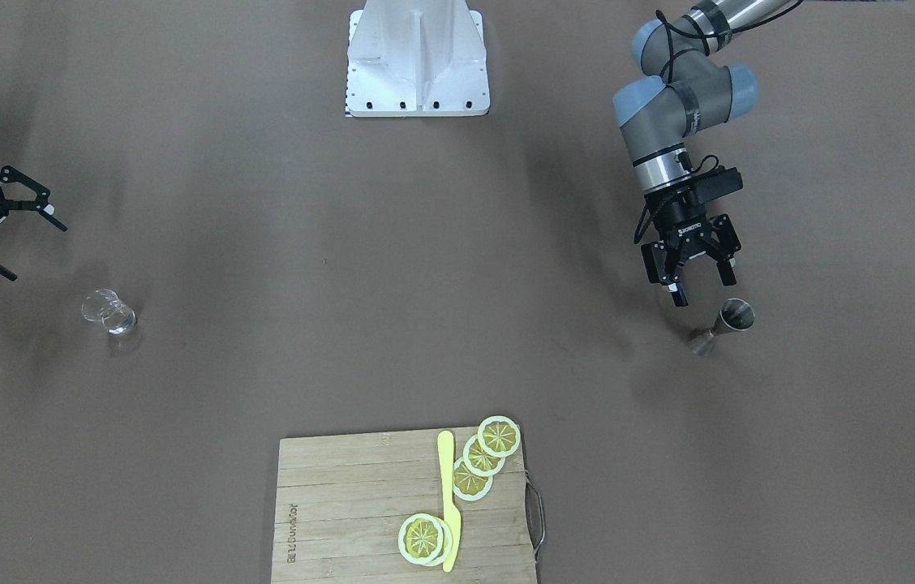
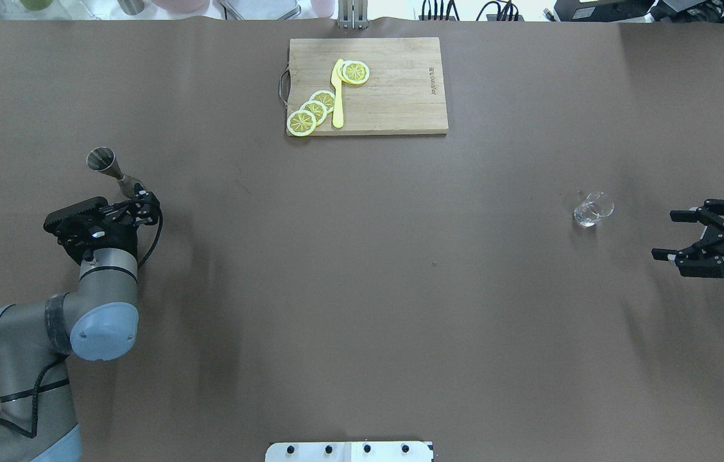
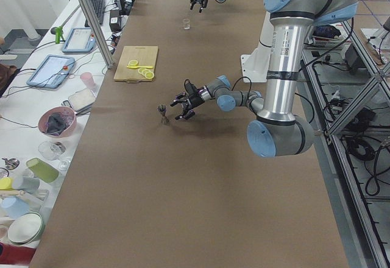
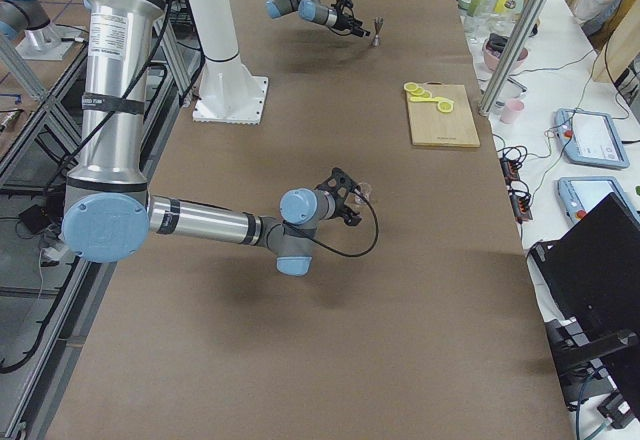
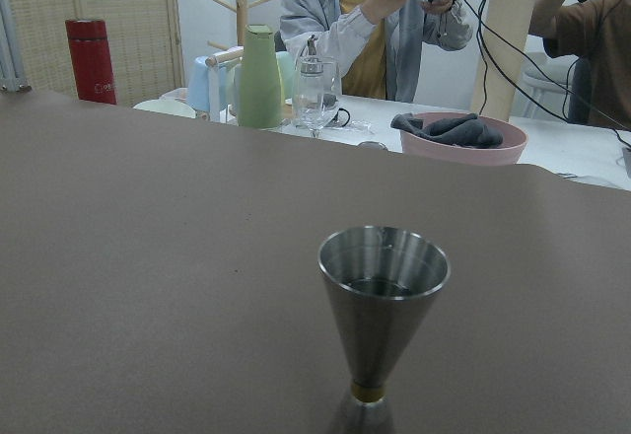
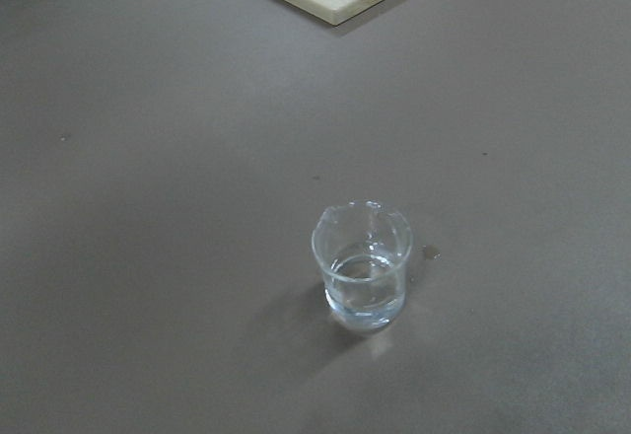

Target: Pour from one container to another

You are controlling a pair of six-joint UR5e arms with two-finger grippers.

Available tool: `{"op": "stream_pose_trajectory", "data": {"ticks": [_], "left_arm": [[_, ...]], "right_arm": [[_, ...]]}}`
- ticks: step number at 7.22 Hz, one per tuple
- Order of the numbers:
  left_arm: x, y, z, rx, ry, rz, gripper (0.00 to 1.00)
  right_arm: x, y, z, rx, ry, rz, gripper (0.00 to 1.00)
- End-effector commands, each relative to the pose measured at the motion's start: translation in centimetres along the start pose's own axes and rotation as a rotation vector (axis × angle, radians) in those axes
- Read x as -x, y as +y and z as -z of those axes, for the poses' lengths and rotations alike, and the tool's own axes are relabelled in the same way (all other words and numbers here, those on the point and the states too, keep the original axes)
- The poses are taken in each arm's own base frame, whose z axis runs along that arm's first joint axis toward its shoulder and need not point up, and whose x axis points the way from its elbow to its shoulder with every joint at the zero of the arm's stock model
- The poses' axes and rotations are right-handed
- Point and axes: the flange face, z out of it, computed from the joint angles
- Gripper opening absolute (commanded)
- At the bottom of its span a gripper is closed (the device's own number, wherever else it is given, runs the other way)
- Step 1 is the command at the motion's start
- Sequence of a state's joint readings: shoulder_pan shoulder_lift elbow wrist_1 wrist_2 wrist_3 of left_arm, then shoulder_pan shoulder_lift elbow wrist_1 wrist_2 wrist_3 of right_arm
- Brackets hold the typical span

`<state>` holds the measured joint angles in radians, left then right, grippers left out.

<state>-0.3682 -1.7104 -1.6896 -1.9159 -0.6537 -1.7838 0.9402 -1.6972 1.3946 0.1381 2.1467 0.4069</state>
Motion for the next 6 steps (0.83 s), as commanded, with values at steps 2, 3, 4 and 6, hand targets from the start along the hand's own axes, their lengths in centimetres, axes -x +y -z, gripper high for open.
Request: {"op": "stream_pose_trajectory", "data": {"ticks": [2,3,4,6], "left_arm": [[0.5,0.5,-1.0,-0.073,-0.004,-0.025,0.96],[0.7,1.0,-1.4,-0.075,-0.010,-0.033,0.96],[0.5,1.3,-1.6,-0.075,-0.012,-0.033,0.96],[0.0,1.8,-1.9,-0.077,-0.015,-0.033,0.96]], "right_arm": [[-1.4,-0.1,-0.4,0.010,-0.047,0.185,1.00],[-2.6,-1.0,-1.1,0.006,-0.059,0.223,1.00],[-3.4,-1.5,-1.2,0.006,-0.062,0.229,1.00],[-4.7,-2.1,-1.5,0.013,-0.091,0.263,1.00]]}}
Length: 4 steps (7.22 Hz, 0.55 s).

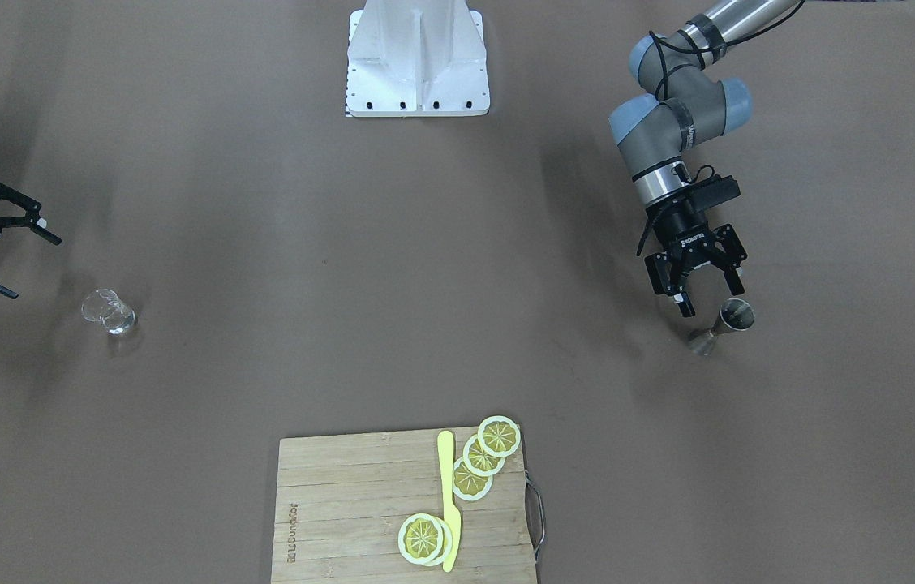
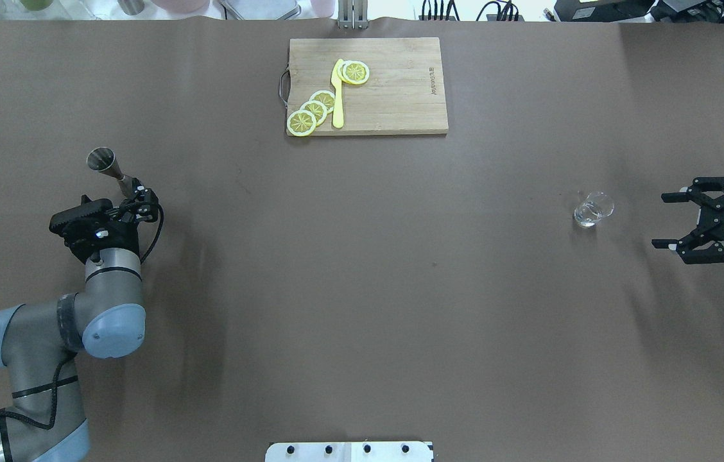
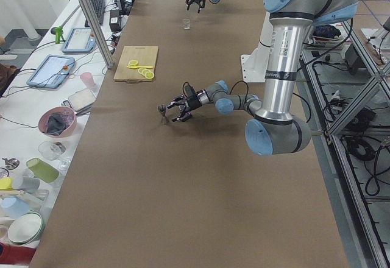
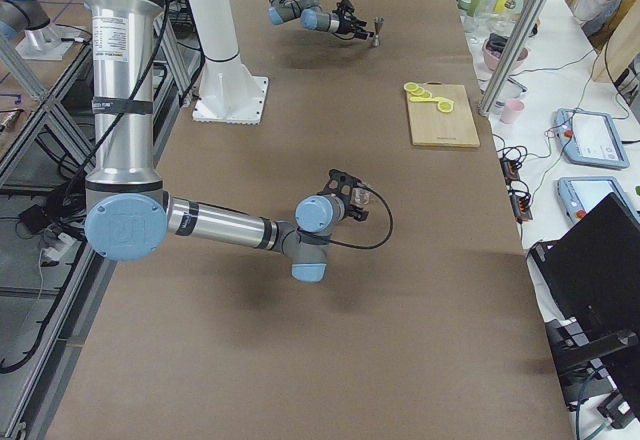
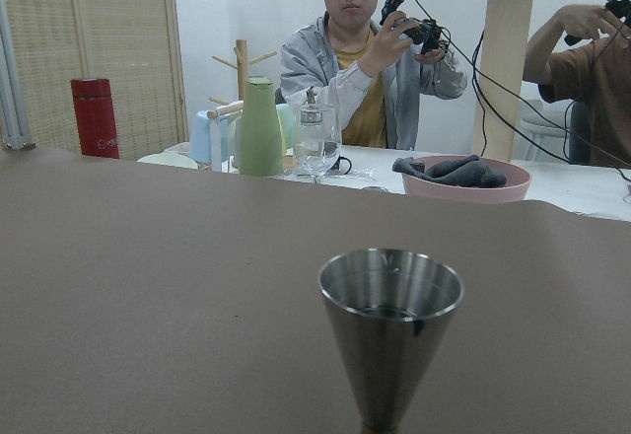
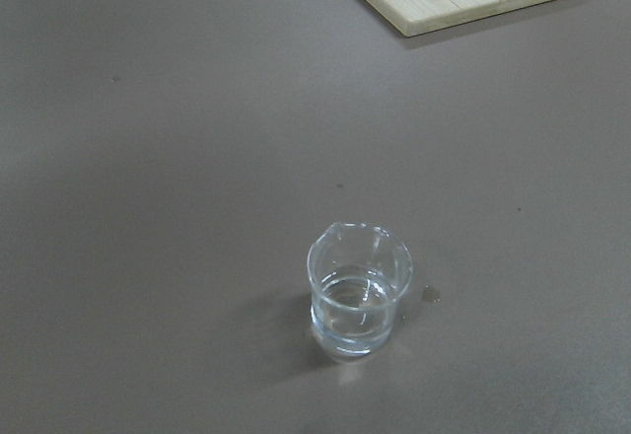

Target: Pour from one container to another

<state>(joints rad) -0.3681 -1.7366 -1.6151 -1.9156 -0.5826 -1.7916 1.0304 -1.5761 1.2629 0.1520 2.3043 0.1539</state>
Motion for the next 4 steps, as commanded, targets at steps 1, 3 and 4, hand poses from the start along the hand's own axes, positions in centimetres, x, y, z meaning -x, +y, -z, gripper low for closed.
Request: {"op": "stream_pose_trajectory", "data": {"ticks": [1,3,4], "left_arm": [[-0.2,0.9,-0.6,-0.013,-0.008,0.017,0.96],[0.1,1.2,-1.0,-0.028,-0.011,0.009,0.95],[0.2,1.4,-1.2,-0.052,-0.011,-0.004,0.95]], "right_arm": [[-1.2,-0.1,-0.6,0.010,-0.041,0.030,1.00],[-2.7,-0.8,-2.0,0.014,-0.078,0.057,1.00],[-2.9,-1.2,-2.4,0.012,-0.088,0.077,1.00]]}}
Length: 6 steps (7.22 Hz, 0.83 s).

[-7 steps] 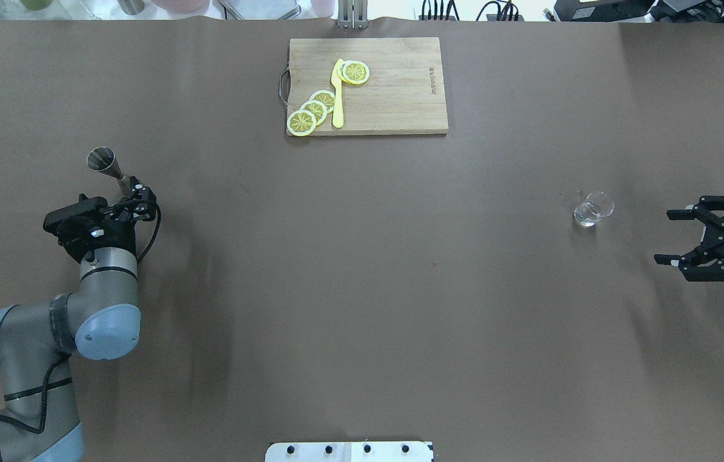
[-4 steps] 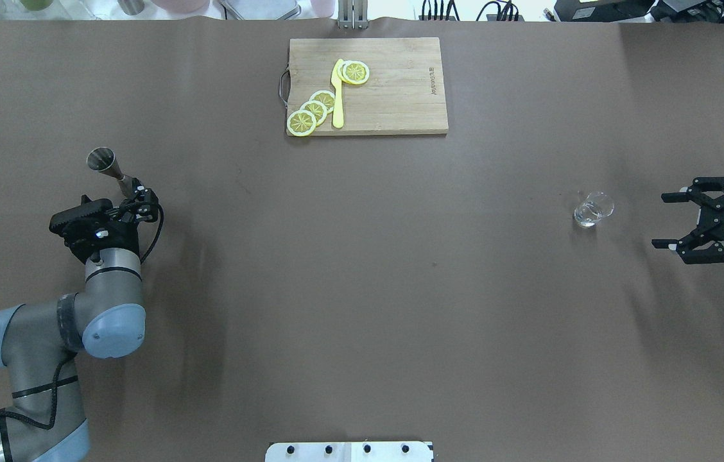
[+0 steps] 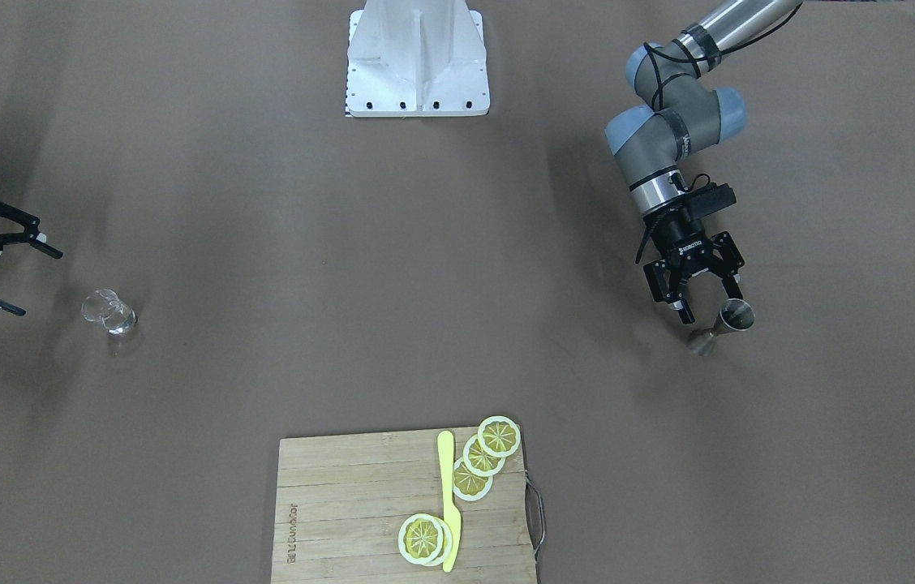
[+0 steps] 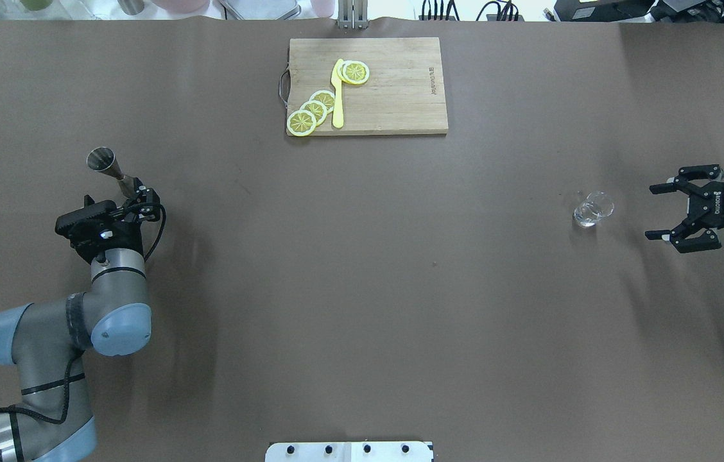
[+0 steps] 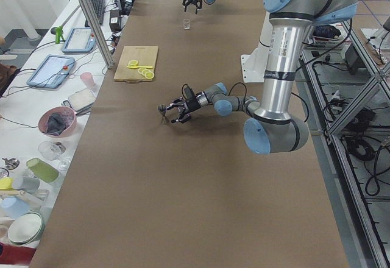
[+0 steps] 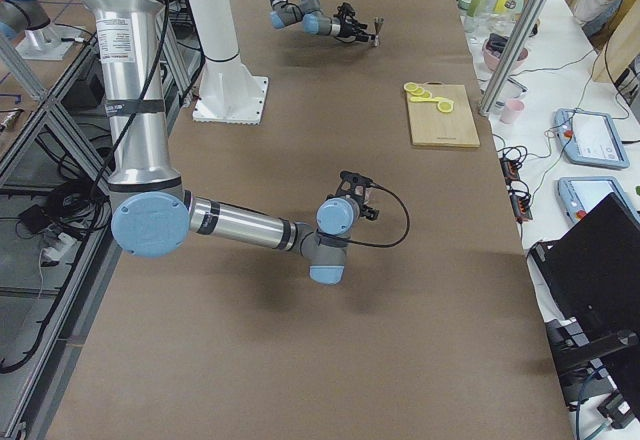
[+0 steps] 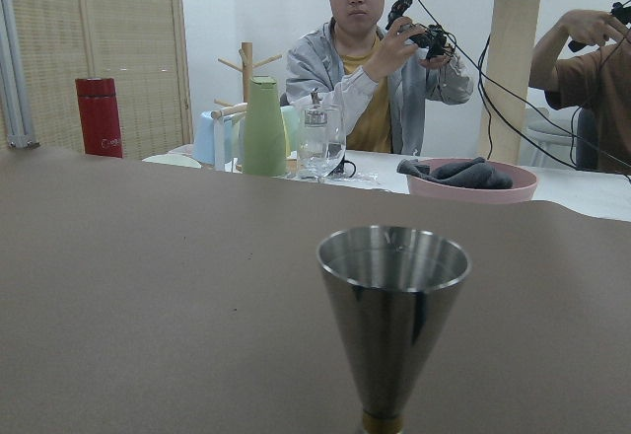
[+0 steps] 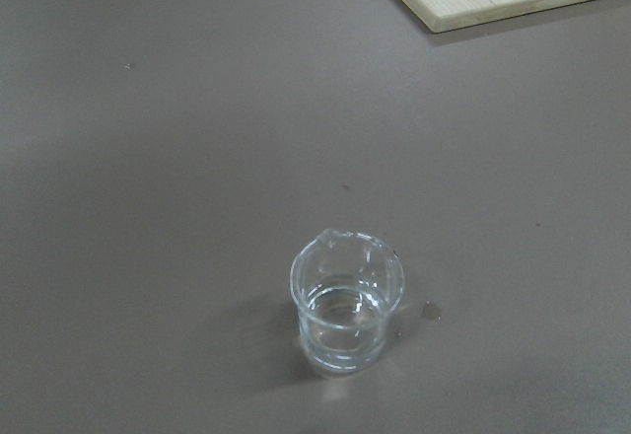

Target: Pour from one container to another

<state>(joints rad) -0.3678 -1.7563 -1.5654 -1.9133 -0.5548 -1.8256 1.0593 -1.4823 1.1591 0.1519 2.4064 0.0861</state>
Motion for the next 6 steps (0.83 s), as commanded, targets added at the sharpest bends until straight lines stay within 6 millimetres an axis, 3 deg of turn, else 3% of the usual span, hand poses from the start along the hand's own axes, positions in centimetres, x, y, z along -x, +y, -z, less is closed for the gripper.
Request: {"op": "stream_pose_trajectory", "data": {"ticks": [1,3,6], "left_arm": [[0.2,0.3,-0.2,-0.022,0.000,-0.013,0.95],[0.4,0.5,-0.4,-0.024,-0.005,-0.018,0.93],[0.6,0.4,-0.9,-0.030,-0.012,-0.019,0.93]], "right_arm": [[-1.5,-1.1,-1.4,-0.002,-0.026,0.025,1.00],[-2.8,-1.7,-2.3,-0.002,-0.022,0.025,1.00],[-2.8,-1.5,-2.4,0.001,-0.023,0.042,1.00]]}}
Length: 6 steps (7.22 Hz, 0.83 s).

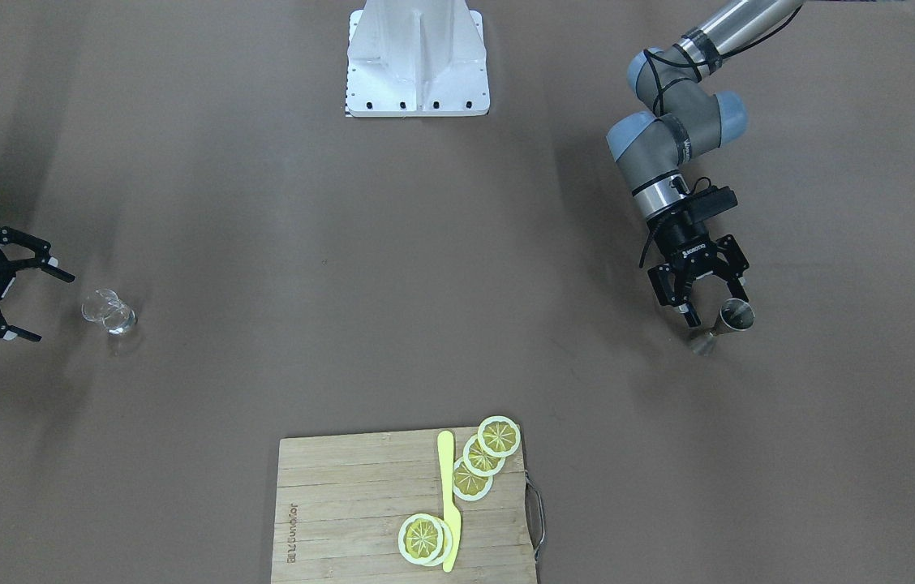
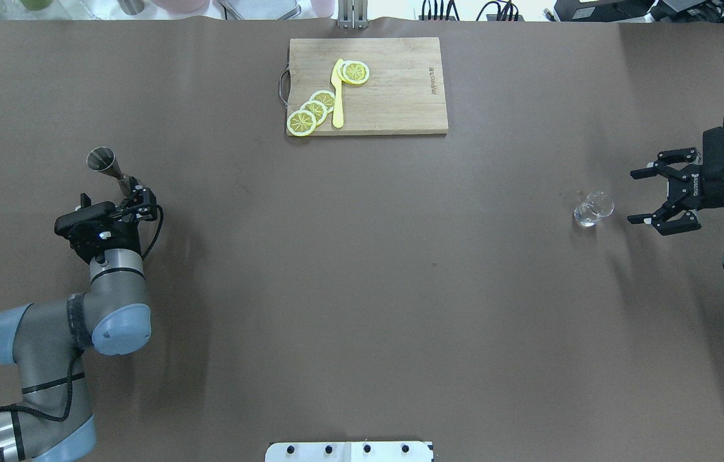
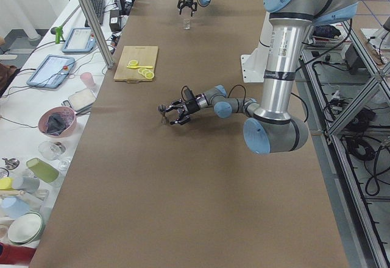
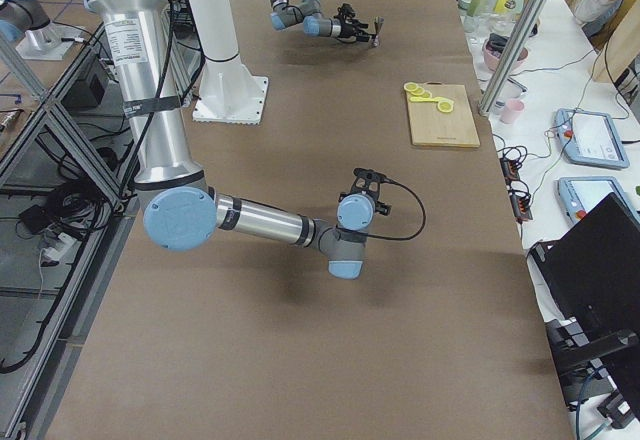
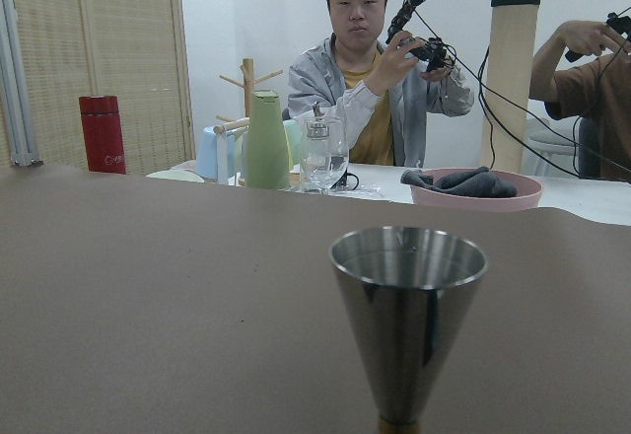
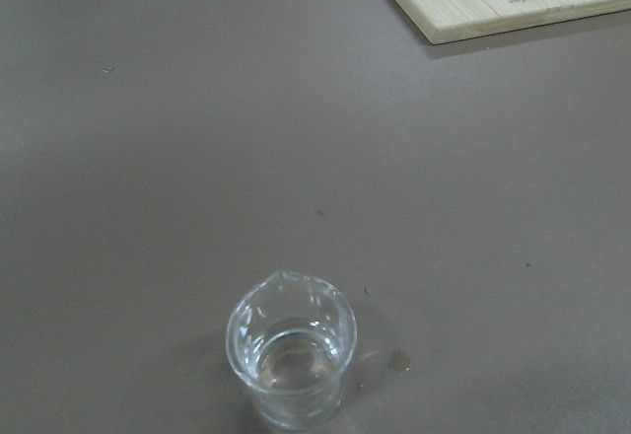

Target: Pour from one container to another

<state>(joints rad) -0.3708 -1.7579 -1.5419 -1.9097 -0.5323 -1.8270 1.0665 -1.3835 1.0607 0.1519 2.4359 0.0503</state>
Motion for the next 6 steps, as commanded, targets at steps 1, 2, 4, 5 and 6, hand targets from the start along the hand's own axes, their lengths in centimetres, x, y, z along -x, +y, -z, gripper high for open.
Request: {"op": "stream_pose_trajectory", "data": {"ticks": [1,2,4,5,6], "left_arm": [[0.0,-0.1,-0.3,-0.003,-0.003,0.002,0.93],[-0.5,-0.3,-0.3,-0.004,-0.001,0.009,0.93],[-1.5,0.2,-1.0,-0.012,-0.011,-0.002,0.93],[-1.4,0.1,-1.3,-0.016,-0.016,-0.004,0.93],[-1.3,0.1,-1.6,-0.019,-0.020,-0.004,0.93]], "right_arm": [[0.0,0.1,-0.1,0.002,-0.002,0.006,1.00],[0.2,0.1,-0.4,0.003,-0.008,0.006,1.00],[0.4,0.0,-0.5,-0.002,-0.005,0.014,1.00],[0.2,0.0,-0.5,-0.003,0.015,0.013,1.00],[0.2,0.2,-0.5,-0.001,0.030,0.009,1.00]]}}
